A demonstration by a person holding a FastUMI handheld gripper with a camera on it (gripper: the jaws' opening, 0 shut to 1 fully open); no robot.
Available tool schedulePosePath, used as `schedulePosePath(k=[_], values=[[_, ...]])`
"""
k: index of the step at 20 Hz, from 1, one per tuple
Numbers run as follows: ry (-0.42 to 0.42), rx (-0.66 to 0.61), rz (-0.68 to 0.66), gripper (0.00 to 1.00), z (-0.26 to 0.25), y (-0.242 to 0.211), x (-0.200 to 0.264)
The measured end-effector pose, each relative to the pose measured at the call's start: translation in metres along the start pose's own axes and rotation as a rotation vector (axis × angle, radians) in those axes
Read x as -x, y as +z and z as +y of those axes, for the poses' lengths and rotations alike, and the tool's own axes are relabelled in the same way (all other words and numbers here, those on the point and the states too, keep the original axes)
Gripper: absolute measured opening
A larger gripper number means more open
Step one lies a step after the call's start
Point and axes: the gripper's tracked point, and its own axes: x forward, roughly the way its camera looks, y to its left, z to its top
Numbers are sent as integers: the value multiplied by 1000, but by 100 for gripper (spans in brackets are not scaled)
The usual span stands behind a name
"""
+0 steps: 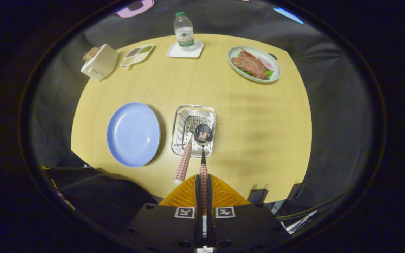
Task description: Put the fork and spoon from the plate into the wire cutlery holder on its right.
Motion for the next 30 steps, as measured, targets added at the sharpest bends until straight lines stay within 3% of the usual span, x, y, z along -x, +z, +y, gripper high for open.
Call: schedulePosePath(k=[7,13,20,25,30], values=[[-18,71,55,8,5,21,-26],[23,14,-30,17,10,35,-22],[119,-152,-326,100,26,64,14],[94,-124,-578,100,37,75,53],[-19,-76,-882,99,52,90,98]])
